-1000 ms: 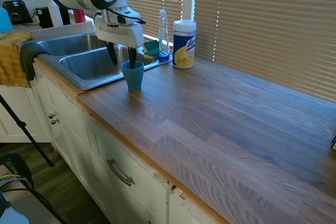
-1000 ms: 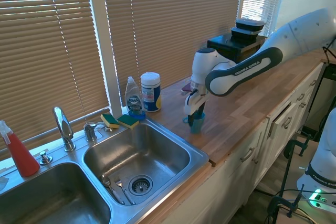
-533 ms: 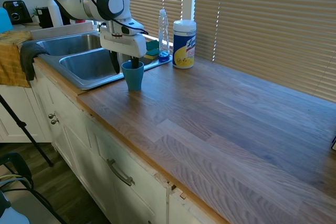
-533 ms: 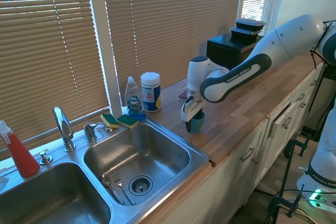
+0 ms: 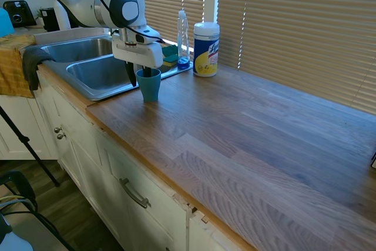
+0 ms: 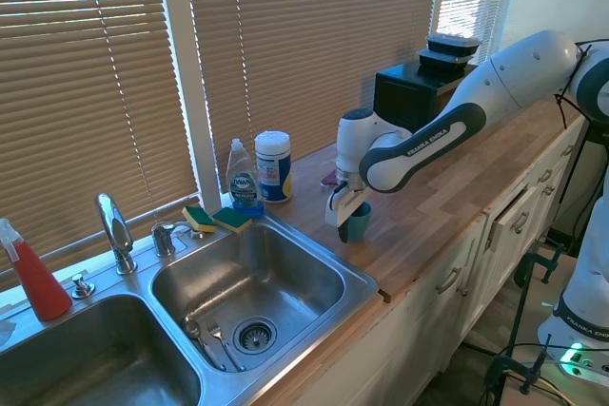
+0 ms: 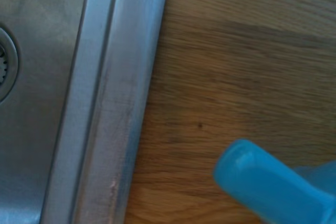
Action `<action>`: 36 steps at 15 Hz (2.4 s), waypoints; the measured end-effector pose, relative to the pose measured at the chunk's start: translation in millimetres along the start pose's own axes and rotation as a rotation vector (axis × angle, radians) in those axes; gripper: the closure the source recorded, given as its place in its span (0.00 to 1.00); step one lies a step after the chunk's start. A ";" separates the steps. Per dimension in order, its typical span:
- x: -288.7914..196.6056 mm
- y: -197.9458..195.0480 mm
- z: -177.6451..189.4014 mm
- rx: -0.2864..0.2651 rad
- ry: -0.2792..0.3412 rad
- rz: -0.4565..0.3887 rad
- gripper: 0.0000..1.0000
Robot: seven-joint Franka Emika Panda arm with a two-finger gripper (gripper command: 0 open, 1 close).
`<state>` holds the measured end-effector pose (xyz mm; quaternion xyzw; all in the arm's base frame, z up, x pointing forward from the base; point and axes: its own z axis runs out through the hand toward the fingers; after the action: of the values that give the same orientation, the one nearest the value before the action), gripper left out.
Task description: Put the mug in the sink
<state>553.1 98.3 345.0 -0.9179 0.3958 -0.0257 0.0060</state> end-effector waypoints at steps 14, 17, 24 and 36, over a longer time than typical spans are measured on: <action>11.6 -1.0 -12.9 0.022 0.021 0.018 1.00; -1.5 -25.3 -35.5 0.063 0.043 0.004 1.00; -63.7 -139.7 -57.2 0.119 0.127 -0.057 1.00; -55.2 -252.7 120.3 0.018 0.073 -0.027 1.00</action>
<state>705.1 310.8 230.4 -0.9216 0.3831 -0.0628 -0.0007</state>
